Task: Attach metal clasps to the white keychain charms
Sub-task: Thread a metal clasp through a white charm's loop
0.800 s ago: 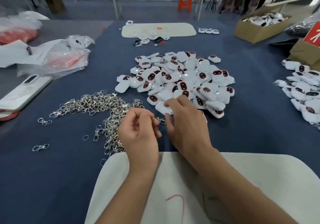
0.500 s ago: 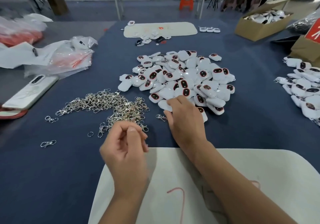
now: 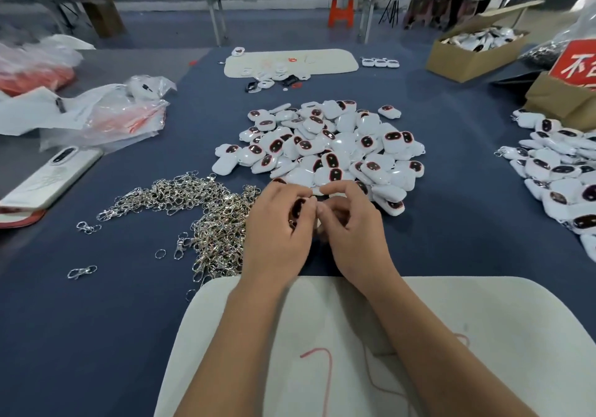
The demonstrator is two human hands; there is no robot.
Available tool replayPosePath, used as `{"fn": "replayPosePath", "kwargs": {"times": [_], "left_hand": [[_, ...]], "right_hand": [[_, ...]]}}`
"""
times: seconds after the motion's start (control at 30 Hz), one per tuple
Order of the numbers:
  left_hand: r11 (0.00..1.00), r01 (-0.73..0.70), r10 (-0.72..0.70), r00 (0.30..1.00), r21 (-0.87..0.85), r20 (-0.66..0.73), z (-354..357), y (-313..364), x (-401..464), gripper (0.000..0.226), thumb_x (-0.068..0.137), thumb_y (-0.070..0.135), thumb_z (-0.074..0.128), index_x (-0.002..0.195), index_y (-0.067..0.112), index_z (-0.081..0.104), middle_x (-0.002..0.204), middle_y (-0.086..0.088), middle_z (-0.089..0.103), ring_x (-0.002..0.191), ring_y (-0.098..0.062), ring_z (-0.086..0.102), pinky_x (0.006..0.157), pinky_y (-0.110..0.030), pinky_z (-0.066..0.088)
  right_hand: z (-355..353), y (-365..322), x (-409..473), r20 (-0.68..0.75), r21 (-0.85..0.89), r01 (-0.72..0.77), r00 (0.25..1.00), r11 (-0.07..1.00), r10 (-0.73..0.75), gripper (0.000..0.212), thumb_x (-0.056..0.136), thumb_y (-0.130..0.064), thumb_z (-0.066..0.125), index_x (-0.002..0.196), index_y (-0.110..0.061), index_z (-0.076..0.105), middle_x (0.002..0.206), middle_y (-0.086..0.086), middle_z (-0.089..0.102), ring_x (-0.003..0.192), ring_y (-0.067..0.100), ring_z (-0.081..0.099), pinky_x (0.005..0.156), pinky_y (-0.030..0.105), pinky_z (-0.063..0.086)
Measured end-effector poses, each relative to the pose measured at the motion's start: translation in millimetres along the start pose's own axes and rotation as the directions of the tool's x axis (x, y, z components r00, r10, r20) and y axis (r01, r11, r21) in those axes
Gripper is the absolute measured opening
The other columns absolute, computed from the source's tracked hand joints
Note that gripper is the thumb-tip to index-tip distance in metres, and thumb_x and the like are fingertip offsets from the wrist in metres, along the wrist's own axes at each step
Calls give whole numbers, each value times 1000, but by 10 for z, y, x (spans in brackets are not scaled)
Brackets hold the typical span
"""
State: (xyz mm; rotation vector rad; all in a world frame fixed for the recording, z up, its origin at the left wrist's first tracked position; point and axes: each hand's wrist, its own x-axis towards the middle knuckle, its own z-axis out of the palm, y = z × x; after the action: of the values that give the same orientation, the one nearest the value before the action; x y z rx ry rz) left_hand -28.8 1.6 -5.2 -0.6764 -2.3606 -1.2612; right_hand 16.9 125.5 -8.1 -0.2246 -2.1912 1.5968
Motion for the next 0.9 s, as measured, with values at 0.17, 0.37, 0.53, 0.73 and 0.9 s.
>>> {"fn": "replayPosePath", "kwargs": {"times": [0.17,0.37,0.53,0.73,0.9], "left_hand": [[1000,9,-9,1000,13,-13,34,-31,-57,15,101,22,51,90,21,62,91,7,56,85,-4,51,75,-14,37],[971,203,-237,883,-127,-404,-13,-35,-56,16,107,22,35,96,18,46,75,9,51,69,-15,52,65,-29,38],[964,175,-250,857,-200,-451,-13,-9,-99,17,108,26,33,95,18,42,76,8,49,67,-7,51,65,-40,50],[964,164,-228,915,-209,-332,27,81,-169,15,107,27,36,95,21,45,78,10,50,70,-8,57,65,-15,46],[945,179,-228,960,-272,-162,68,157,-243,19,106,40,37,97,26,45,80,3,56,65,-20,59,59,-33,47]], "right_hand": [[23,29,6,30,56,-71,997,996,69,19,105,-6,51,119,-17,59,87,1,77,71,18,70,68,25,55],[161,25,-49,314,-593,329,935,735,-164,42,103,-8,54,144,-12,60,133,10,57,114,27,51,97,36,44],[139,12,-70,346,-580,370,918,726,-191,22,101,-3,55,113,-4,73,112,11,59,98,27,48,84,43,44],[70,-44,-107,282,-649,287,951,705,-127,16,99,-1,56,108,-8,68,105,5,55,100,23,49,74,40,47],[-191,-14,-187,-12,-342,76,996,937,-85,14,104,-7,55,102,-16,66,91,-4,69,85,16,62,77,36,52]]}}
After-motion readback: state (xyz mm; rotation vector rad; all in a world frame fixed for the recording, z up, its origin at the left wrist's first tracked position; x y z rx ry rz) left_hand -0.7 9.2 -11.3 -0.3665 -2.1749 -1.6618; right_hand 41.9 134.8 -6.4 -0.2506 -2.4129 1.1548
